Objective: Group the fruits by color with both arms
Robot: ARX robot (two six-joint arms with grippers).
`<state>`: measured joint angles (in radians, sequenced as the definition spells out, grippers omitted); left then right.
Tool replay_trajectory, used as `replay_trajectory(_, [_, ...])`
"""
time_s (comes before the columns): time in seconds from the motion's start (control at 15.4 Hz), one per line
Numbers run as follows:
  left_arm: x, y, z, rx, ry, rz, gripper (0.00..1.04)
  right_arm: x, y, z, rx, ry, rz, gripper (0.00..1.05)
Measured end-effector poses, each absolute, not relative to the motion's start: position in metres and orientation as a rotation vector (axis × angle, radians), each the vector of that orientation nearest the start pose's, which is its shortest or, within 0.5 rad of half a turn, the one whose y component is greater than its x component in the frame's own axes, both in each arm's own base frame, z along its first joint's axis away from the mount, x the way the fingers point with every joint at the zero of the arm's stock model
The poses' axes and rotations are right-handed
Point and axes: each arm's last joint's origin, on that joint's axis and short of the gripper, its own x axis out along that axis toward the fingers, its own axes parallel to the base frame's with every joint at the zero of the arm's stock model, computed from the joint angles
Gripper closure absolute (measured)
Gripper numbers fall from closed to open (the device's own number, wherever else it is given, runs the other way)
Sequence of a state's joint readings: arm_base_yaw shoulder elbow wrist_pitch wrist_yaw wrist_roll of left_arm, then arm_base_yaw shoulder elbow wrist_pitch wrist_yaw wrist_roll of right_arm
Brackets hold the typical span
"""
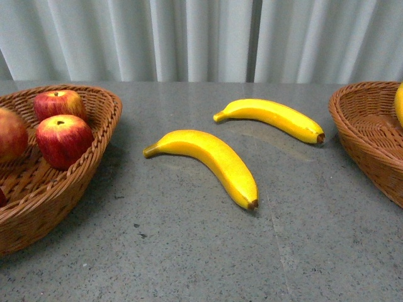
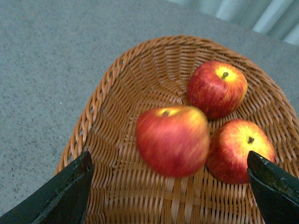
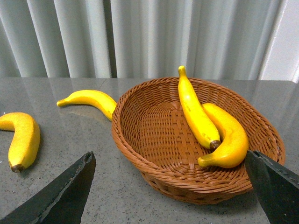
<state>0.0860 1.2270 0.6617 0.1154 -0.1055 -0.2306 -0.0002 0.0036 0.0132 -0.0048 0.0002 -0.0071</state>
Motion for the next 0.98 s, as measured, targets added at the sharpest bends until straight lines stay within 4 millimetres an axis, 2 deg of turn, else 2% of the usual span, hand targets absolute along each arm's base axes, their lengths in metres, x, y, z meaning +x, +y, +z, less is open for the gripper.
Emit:
replay_trajectory(0.39, [0.253, 0.023, 0.234, -0.219, 0.409, 0.236, 0.07, 0.097, 0.0, 0.167, -0.007, -0.004, 0.0, 0.07])
replay_trajectory(0.52, [0.25, 0.015, 0.246, -0.189, 0.333, 0.207, 0.07, 0.097, 0.0, 0.167, -0.007, -0.004, 0.0, 0.07])
replay_trajectory(0.72, [0.22, -0.003, 0.292, -0.084, 0.108, 0.117, 0.07, 0.097, 0.0, 0.167, -0.007, -0.005, 0.0, 0.07])
replay_trajectory(0.98, [0.183, -0.008, 0.317, -0.042, -0.008, 0.088, 0.07, 0.097, 0.0, 0.167, -0.007, -0.005, 0.0, 0.07])
